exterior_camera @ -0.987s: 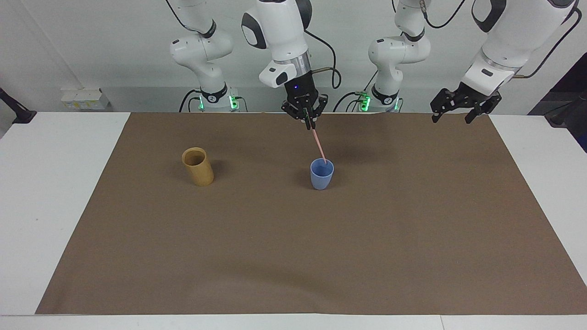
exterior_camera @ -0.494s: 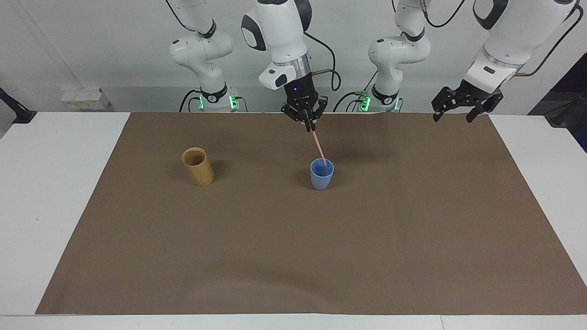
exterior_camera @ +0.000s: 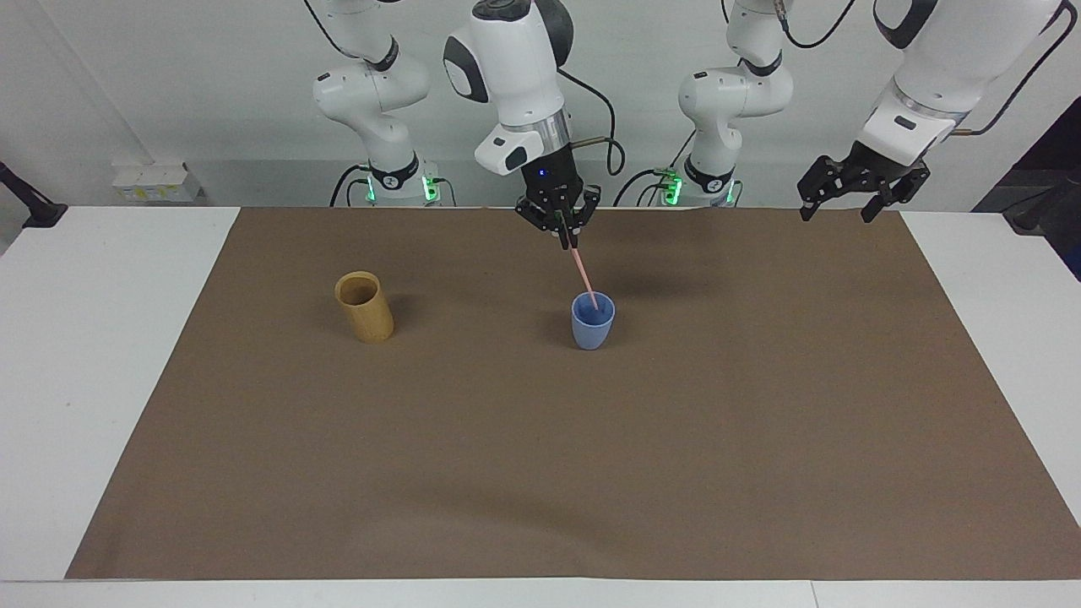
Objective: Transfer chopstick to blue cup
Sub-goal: 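Lower the pink stick into the blue cup with the right gripper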
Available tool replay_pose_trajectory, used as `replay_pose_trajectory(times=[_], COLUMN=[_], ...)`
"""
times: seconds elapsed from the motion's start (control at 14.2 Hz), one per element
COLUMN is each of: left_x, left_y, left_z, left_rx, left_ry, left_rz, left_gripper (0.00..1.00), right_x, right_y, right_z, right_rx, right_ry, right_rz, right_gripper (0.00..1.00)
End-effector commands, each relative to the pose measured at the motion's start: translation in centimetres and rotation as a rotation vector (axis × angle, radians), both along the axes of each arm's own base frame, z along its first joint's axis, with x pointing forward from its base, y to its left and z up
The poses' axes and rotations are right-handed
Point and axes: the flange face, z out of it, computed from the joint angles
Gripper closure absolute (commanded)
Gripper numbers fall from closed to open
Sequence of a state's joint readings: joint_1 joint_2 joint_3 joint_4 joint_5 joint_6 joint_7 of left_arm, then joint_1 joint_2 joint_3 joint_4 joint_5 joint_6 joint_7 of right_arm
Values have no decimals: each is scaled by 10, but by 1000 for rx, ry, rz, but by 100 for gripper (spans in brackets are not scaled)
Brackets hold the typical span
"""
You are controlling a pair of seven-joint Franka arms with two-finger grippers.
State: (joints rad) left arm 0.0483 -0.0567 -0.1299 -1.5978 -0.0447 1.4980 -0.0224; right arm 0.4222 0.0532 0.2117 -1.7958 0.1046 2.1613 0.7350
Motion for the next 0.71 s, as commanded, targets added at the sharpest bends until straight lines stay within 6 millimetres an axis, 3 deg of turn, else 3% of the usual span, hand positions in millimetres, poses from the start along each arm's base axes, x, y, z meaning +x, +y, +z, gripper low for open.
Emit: replay_pose_trajectory(times=[0.0, 0.49, 0.63], left_x=[-3, -3, -3], left_y=[3, 5, 5], left_z=[7, 7, 7], left_rx=[-11, -11, -11], left_ry=[-1, -1, -1], left_rz=[-8, -5, -5], left_gripper=[0, 0, 0], right_x=[2, -3, 0], right_y=[0, 5, 5], right_z=[-20, -34, -33], right_rx=[-23, -35, -31], right_ry=[-17, -13, -16], right_rz=[42, 76, 73], right_gripper=[100, 99, 79])
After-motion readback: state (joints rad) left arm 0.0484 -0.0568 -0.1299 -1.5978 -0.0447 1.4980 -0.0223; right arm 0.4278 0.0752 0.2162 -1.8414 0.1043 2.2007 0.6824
